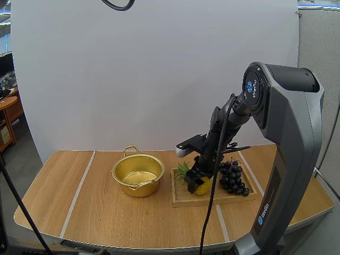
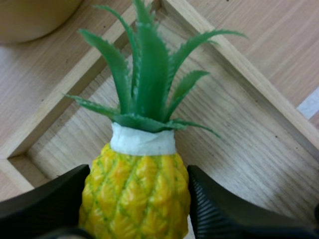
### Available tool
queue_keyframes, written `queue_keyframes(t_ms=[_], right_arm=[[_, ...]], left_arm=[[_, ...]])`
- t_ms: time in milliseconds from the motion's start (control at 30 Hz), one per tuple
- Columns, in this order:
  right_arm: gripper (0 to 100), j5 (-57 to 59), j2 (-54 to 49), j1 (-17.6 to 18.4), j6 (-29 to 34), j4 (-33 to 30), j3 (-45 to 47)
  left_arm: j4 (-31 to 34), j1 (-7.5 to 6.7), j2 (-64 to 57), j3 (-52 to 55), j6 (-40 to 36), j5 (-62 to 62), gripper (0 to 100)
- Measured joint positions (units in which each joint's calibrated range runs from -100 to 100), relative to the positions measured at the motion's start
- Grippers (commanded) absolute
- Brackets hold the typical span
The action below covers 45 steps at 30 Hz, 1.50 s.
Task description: Open the pot, put the pineapple inside, and close it
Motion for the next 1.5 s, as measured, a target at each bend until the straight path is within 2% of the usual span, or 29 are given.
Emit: queue_keyframes(t_ms=[33,67,333,633,800,1067,1300,1500], right_arm=[[3,0.00,0.00,0.00,0.00,0.00,0.00],[0,0.18,0.00,0.00,0.00,0.00,0.00],[0,2.55,-1.23,0.00,-0.04,0.37,0.00],[0,5.31,-13.31,0.86,-0.12,1.23,-2.17],[0,8.58,-16.90,3.70,0.61,1.67,-6.52],[0,9.68,-16.73,9.86,4.17,1.99,-13.00],[0,9.68,-12.73,14.72,6.09,1.99,-17.14],[0,8.00,-7.88,16.39,6.85,1.99,-17.62]], left_arm=[[0.00,0.00,0.00,0.00,0.00,0.00,0],[0.00,0.00,0.00,0.00,0.00,0.00,0],[0.00,0.00,0.00,0.00,0.00,0.00,0],[0.00,0.00,0.00,0.00,0.00,0.00,0],[0.00,0.00,0.00,0.00,0.00,0.00,0],[0.00,0.00,0.00,0.00,0.00,0.00,0],[0.00,0.00,0.00,0.00,0.00,0.00,0],[0.00,0.00,0.00,0.00,0.00,0.00,0]])
